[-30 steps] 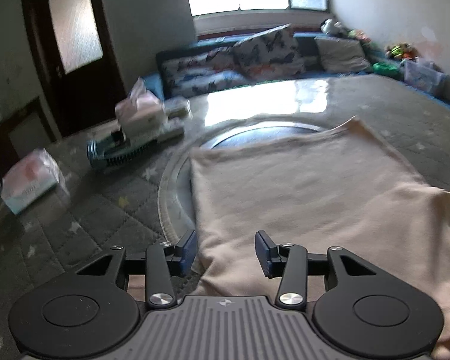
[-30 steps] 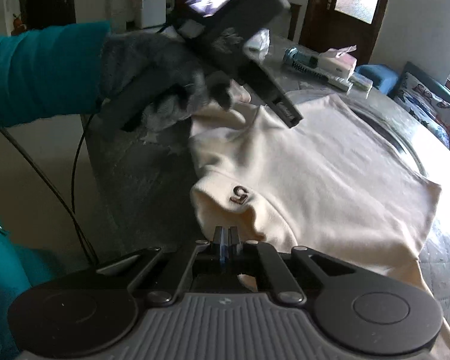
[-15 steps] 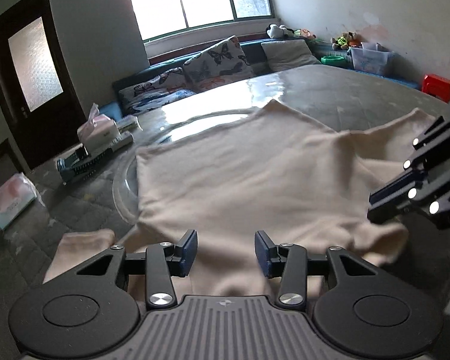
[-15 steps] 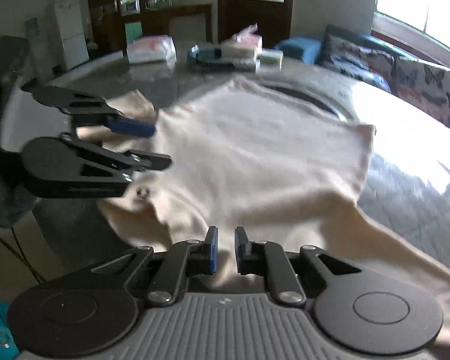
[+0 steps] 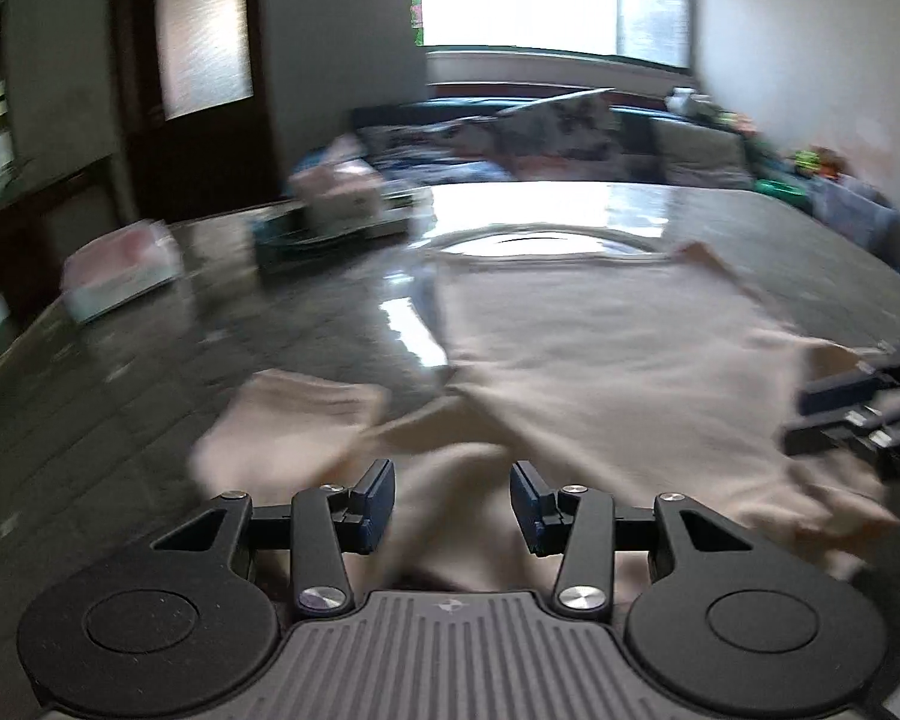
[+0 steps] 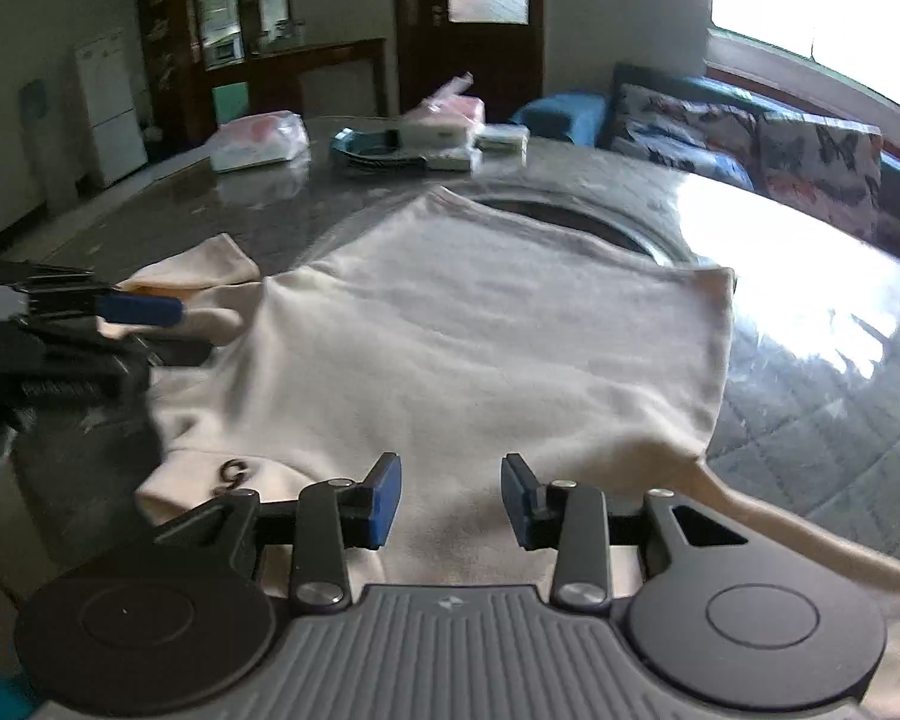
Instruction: Fold clothes
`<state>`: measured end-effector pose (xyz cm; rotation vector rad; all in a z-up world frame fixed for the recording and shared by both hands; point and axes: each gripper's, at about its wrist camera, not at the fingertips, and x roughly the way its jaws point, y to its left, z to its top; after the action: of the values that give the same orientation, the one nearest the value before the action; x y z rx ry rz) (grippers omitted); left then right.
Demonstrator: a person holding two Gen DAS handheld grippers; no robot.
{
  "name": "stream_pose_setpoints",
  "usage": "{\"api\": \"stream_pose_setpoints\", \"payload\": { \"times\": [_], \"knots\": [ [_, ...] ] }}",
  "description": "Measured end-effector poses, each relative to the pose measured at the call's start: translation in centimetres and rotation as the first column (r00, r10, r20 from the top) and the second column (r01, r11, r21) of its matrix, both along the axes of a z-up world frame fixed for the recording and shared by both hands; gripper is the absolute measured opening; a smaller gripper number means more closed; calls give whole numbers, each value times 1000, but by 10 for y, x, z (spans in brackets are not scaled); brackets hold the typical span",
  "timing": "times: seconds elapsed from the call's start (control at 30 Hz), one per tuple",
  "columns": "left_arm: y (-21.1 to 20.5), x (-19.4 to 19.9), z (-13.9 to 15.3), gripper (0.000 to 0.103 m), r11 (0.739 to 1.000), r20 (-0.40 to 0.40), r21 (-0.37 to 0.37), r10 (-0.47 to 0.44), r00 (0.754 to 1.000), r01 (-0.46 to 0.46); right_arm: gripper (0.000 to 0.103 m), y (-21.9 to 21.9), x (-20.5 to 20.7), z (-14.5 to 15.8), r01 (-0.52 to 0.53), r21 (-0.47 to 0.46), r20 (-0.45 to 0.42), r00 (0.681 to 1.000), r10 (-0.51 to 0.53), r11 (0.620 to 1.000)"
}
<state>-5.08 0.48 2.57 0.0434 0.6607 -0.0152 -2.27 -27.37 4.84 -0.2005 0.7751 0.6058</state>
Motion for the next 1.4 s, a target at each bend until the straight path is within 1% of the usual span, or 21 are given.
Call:
{"api": "stream_pose_setpoints", "payload": {
  "times": [0.03, 0.1, 0.17, 0.27, 0.33, 0.37, 0.43, 0.5, 0.57, 0.73, 0.8, 0.9, 1.07, 1.13, 1.2, 1.33, 1.4],
  "knots": [
    [7, 1, -1, 46, 1000, -5, -2, 26, 1000, -26, 38, -1, 1, -4, 7, 1, -9, 1000, -7, 1000],
    [18, 3, -3, 46, 997, -9, 1, 75, 997, -75, 40, -1, 0, -8, 3, 3, 5, 1000, -3, 1000],
    [26, 2, -5, 47, 992, 7, 42, 121, 993, -121, 41, 0, -3, -8, -4, -12, 20, 1000, 4, 1000],
    [32, 0, -9, 49, 976, 47, 122, 178, 983, -182, 42, 0, -4, -9, -7, -12, 22, 1000, 7, 1000],
    [36, 0, -10, 49, 965, 70, 150, 208, 976, -216, 43, 0, -5, -9, -6, -10, 23, 1000, 6, 1000],
    [40, 1, -11, 49, 961, 73, 149, 226, 971, -234, 44, 0, -5, -9, -5, -8, 24, 1000, 5, 1000],
    [49, 3, -10, 49, 956, 75, 122, 257, 963, -265, 46, 0, -6, -9, -4, -9, 29, 1000, 4, 1000],
    [60, 3, -10, 51, 951, 64, 72, 296, 953, -301, 47, 0, -6, -10, -3, -10, 31, 1000, 3, 1000],
    [72, 3, -12, 51, 939, 38, 40, 340, 940, -342, 47, -1, -5, -10, -2, -8, 30, 1000, 2, 1000],
    [97, 2, -15, 54, 909, 33, 25, 415, 909, -416, 48, 0, -5, -10, -1, -5, 29, 1000, 1, 1000],
    [108, 5, -14, 54, 900, 22, 3, 437, 899, -437, 48, 0, -5, -10, 1, -5, 28, 1000, 0, 1000],
    [124, 13, -13, 54, 877, 16, 16, 480, 877, -480, 48, 0, -5, -10, 2, -6, 26, 1000, -2, 1000],
    [154, 29, -14, 54, 826, 31, 73, 558, 829, -558, 48, 1, -5, -9, 3, -10, 24, 1000, -3, 1000],
    [166, 33, -14, 54, 817, 36, 86, 569, 821, -570, 48, 1, -4, -9, 4, -12, 23, 1000, -4, 1000],
    [171, 31, -9, 52, 818, 22, 60, 571, 820, -571, 48, 2, -4, -9, 5, -13, 21, 1000, -4, 1000],
    [169, 16, 4, 53, 859, 35, -23, 511, 859, -511, 50, 2, -5, -9, 6, -13, 21, 1000, -6, 1000],
    [166, 11, 3, 51, 870, 3, -45, 491, 871, -491, 52, 3, -5, -9, 7, -13, 21, 1000, -7, 1000]
  ]
}}
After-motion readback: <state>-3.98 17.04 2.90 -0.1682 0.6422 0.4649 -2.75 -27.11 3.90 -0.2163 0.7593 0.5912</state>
